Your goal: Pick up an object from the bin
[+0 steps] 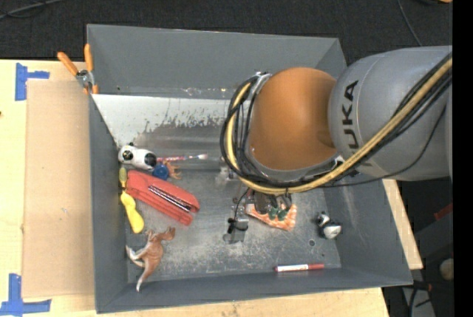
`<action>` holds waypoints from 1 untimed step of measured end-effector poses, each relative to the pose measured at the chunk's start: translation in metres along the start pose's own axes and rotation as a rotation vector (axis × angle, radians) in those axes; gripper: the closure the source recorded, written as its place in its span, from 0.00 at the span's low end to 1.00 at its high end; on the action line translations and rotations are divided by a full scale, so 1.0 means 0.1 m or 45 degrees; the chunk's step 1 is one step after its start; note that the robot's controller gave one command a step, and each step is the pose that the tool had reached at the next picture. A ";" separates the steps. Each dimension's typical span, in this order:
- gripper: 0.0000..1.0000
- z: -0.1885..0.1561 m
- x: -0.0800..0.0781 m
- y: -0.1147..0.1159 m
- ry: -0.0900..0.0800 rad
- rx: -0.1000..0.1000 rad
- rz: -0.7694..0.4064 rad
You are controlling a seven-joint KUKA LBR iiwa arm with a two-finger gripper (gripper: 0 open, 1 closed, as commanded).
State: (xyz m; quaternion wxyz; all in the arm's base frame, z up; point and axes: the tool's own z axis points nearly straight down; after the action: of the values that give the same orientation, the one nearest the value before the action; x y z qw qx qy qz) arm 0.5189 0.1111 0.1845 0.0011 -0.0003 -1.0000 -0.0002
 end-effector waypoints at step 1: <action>0.00 0.35 -0.19 0.21 -0.007 0.000 -0.087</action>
Offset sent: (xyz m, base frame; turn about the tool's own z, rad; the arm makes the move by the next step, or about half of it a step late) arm 0.0325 0.0987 -0.0713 -0.0963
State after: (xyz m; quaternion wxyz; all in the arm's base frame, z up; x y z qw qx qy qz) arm 0.5380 0.1325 0.1493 -0.0016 0.0338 -0.9994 -0.0003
